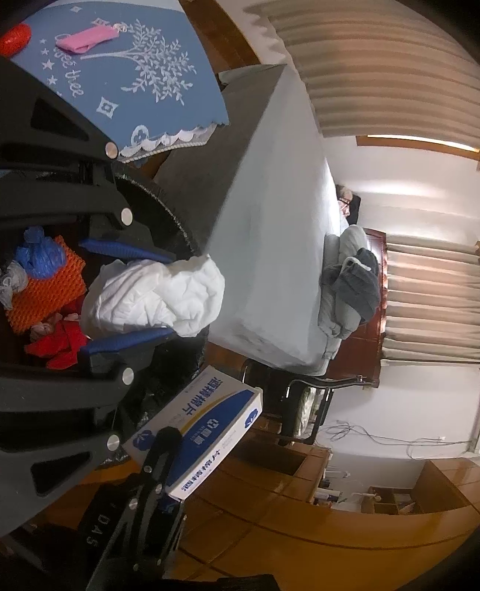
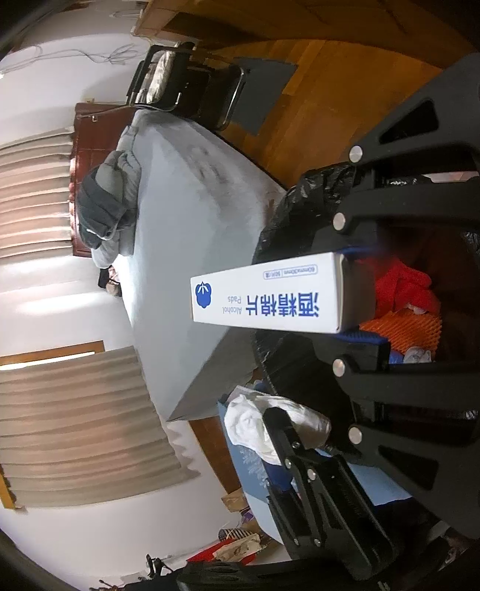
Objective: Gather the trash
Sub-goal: 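Carry the white tissue and alcohol-pad box over the black bin while both grippers open to drop them, then move the left gripper to the red plastic bag and grasp it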
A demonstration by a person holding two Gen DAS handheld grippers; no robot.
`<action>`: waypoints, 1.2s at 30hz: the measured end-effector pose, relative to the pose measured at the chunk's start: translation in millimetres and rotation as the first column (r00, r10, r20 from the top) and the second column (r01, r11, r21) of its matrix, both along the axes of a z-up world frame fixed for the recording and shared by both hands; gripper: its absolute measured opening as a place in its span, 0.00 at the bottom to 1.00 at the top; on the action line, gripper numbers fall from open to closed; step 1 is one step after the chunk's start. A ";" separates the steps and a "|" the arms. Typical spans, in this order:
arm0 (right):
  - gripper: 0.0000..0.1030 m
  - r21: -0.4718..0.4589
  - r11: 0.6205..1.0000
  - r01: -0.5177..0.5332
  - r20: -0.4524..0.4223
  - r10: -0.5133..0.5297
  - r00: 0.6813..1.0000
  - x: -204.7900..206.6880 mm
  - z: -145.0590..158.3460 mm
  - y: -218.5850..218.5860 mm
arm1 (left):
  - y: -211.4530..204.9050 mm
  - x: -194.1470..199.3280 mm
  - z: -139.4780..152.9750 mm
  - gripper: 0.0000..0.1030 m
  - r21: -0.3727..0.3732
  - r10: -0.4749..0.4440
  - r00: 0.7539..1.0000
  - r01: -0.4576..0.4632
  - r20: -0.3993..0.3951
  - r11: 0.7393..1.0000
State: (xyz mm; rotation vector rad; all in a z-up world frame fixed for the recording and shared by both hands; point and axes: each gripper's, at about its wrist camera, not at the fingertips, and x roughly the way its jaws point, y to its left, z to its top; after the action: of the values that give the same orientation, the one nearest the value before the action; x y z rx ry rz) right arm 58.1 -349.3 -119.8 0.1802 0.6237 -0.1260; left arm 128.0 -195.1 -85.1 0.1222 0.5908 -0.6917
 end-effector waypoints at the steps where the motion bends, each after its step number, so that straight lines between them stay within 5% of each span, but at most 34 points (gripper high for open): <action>1: 0.28 0.002 1.000 0.002 -0.005 -0.002 1.000 0.6 -1.9 -1.2 | -1.5 1.8 -1.4 0.34 0.001 -0.002 1.000 0.002 -0.004 1.000; 7: 0.28 0.002 1.000 0.015 -0.026 -0.015 1.000 7.1 -9.2 -6.7 | -7.4 9.2 -7.4 0.35 0.005 -0.012 1.000 0.012 -0.022 1.000; 11: 0.33 -0.013 0.999 0.032 -0.041 -0.032 0.999 9.6 -12.2 -7.7 | -6.1 13.6 -8.5 0.48 -0.007 -0.022 0.999 0.022 -0.033 1.000; 16: 0.74 -0.035 0.998 0.059 -0.026 -0.060 0.998 8.3 -10.5 -9.4 | 7.4 18.3 -3.0 0.65 -0.022 0.018 0.999 -0.018 -0.028 1.000; 19: 0.89 -0.041 0.997 0.071 0.006 -0.071 0.997 3.6 -4.5 -8.2 | 24.4 19.0 2.3 0.76 -0.025 0.062 0.998 -0.062 -0.010 0.998; 25: 0.94 -0.019 0.998 0.059 0.039 -0.058 0.998 2.4 7.7 -1.2 | 65.8 16.4 11.4 0.89 -0.019 0.153 0.988 -0.153 0.021 0.988; 36: 0.95 -0.005 0.998 -0.065 0.049 0.066 0.997 21.8 13.0 61.4 | 145.3 6.9 17.9 0.92 -0.009 0.317 0.947 -0.317 0.050 0.949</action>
State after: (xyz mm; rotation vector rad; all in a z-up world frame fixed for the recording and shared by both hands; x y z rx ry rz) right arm 79.9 -287.9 -106.8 0.1587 0.5800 -0.0593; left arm 134.9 -49.8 -67.3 0.0413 0.5458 -0.3753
